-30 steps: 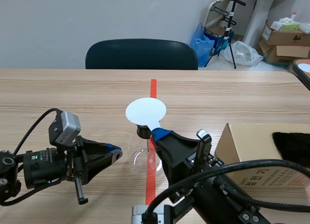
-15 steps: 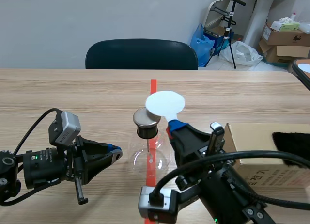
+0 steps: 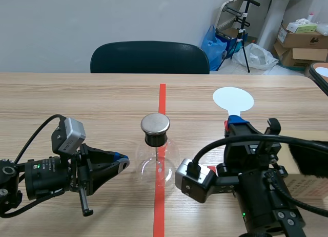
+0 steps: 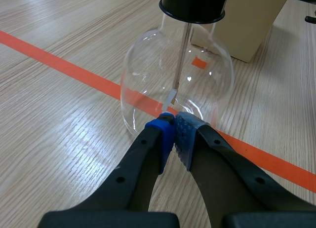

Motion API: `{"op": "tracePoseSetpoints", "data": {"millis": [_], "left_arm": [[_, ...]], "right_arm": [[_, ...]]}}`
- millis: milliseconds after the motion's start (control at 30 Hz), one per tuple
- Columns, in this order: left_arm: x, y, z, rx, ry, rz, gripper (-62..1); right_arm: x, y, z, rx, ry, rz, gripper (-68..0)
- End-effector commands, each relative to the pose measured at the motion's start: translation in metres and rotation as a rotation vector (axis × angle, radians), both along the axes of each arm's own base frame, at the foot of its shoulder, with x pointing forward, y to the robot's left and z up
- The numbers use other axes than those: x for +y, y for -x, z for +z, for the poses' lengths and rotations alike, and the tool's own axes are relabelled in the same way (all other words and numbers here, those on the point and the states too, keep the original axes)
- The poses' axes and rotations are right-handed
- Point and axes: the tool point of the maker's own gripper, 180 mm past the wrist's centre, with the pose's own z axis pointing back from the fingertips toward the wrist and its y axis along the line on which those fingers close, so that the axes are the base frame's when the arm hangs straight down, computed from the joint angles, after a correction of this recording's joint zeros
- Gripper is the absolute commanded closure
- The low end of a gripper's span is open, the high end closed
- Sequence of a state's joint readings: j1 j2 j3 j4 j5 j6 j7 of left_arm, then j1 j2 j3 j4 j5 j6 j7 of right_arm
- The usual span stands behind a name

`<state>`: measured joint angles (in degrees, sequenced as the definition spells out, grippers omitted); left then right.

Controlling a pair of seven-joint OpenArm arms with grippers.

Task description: Do the electroscope experiment

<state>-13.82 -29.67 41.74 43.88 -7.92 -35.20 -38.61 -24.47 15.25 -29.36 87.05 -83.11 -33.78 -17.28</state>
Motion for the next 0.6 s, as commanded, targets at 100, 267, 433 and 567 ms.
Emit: {"op": "tracePoseSetpoints", "data": {"millis": [100,267,433,567], "left_arm": [[-0.0059,-0.0030,0.0096,-0.019,0.035,-0.003,-4.1],[-0.0059,-0.0030,0.0096,-0.019,0.035,-0.003,-4.1],[-0.0059,-0.0030,0.0096,-0.019,0.035,-0.003,-4.1],[-0.0059,-0.0030,0.0096,-0.019,0.035,-0.003,-4.0]], "right_arm": [[-0.0081,-0.0050,0.0095,-0.035,-0.005,-0.036,-1.1],[-0.0104,-0.0053,0.0096,-0.035,-0.006,-0.049,-1.0],[-0.0104,-0.0053,0.0096,-0.035,-0.006,-0.049,-1.0],[-0.0103,-0.0052,0.0096,-0.035,-0.006,-0.049,-1.0]]}}
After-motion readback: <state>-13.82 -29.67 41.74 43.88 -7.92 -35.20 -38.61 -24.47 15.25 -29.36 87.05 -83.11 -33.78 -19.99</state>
